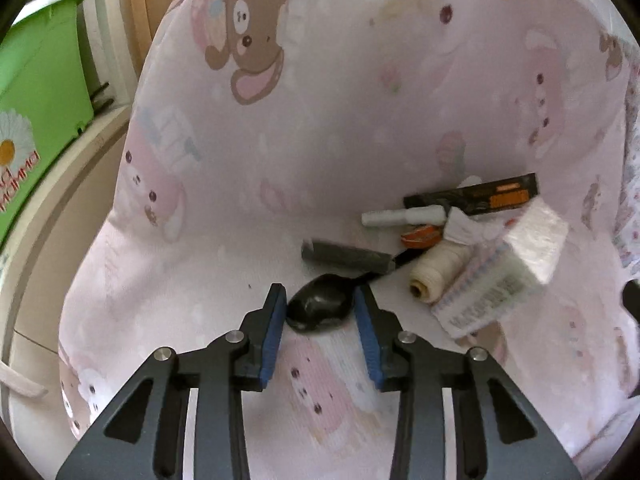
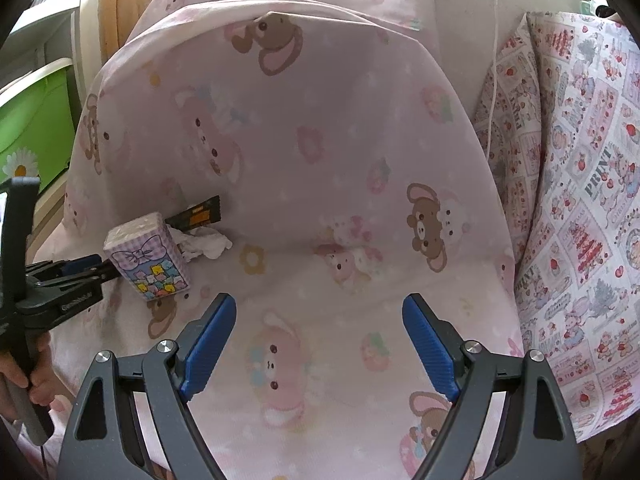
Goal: Collect trash
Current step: 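Close the left tool on the black clip beside the twine spool, then hold the black clip in the left tool while the right tool grasps the bear-print tissue pack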
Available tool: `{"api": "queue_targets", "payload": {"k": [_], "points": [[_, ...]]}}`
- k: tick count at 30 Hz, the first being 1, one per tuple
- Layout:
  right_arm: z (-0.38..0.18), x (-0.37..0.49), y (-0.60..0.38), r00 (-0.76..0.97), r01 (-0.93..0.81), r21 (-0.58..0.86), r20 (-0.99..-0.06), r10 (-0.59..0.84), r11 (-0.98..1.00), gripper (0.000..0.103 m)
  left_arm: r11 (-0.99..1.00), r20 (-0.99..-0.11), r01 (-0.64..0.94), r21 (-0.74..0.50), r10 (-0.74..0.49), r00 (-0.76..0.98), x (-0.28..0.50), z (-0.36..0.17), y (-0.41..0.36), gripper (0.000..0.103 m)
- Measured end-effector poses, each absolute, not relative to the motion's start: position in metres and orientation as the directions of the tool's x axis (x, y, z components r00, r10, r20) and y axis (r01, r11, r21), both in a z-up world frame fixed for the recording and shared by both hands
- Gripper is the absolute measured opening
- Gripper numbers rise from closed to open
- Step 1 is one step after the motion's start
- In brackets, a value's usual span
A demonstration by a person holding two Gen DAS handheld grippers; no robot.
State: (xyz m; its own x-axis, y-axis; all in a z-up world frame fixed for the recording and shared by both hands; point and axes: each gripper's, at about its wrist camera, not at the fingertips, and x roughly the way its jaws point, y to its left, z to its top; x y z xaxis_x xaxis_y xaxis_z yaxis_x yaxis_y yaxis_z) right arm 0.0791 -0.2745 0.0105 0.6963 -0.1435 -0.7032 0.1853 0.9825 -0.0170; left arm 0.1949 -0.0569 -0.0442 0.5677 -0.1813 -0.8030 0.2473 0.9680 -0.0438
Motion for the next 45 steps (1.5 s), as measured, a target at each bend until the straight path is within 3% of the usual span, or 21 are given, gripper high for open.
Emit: {"api": "queue_targets", "payload": {"k": [4,6,11,16,19,21,29,32,33,34,37,41,45], "points": [[0.011,0.077,-0.271,0.699,0.181,-0.037,-0.698,-0.155,0.983,0.087,0.969,-0.811,0.230,-0.092,-0.207,0.547,0.185,-0.037,-0.043,0.029],[0.011,0.077,-0.271,0.697,0.182,-0.036,-0.700,-0.155,0.983,0.087,0.969,-0.809,0.232,-0.087,-0.205,0.552,0.180,-0.030,-0.039,0.020],[0.010,0.077,-0.269,0.695,0.178,-0.030,-0.704,-0.147,0.984,0.087,0.970,-0.833,0.235,-0.061,-0.179,0.524,0.165,-0.019,-0.033,0.011],[0.008,0.078,-0.264,0.693,0.168,-0.044,-0.705,-0.150,0.985,0.087,0.947,-0.846,0.312,-0.079,-0.229,0.482,0.145,-0.016,-0.037,0.009],[0.007,0.080,-0.261,0.691,0.165,-0.046,-0.707,-0.148,0.985,0.087,0.936,-0.850,0.341,-0.084,-0.246,0.466,0.143,-0.018,-0.040,0.019],[0.006,0.080,-0.260,0.691,0.162,-0.047,-0.708,-0.147,0.986,0.087,0.935,-0.850,0.353,-0.038,-0.216,0.481,0.146,-0.023,-0.042,0.037],[0.004,0.084,-0.257,0.687,0.156,-0.050,-0.712,-0.145,0.986,0.087,0.917,-0.855,0.397,-0.023,-0.224,0.468,0.168,-0.043,-0.062,0.038],[0.006,0.083,-0.256,0.691,0.157,-0.044,-0.709,-0.142,0.987,0.087,0.923,-0.848,0.385,0.003,-0.201,0.490,0.168,-0.043,-0.066,0.029],[0.006,0.083,-0.256,0.692,0.156,-0.041,-0.708,-0.139,0.987,0.087,0.923,-0.849,0.384,0.000,-0.202,0.487,0.167,-0.043,-0.067,0.013],[0.007,0.083,-0.256,0.694,0.155,-0.036,-0.707,-0.135,0.987,0.087,0.924,-0.851,0.383,0.001,-0.201,0.485,0.166,-0.043,-0.067,0.005],[0.010,0.082,-0.255,0.702,0.138,-0.012,-0.704,-0.106,0.990,0.087,0.933,-0.846,0.360,-0.022,-0.209,0.490,0.162,-0.037,-0.063,0.005],[0.008,0.088,-0.246,0.683,0.014,0.110,-0.727,0.070,0.994,0.087,0.949,-0.813,0.297,-0.108,-0.256,0.524,0.152,-0.012,-0.041,0.005],[0.012,0.091,-0.232,0.716,-0.019,0.156,-0.687,0.122,0.988,0.087,0.965,-0.745,0.251,-0.071,-0.218,0.631,0.139,0.017,-0.021,0.005]]}}
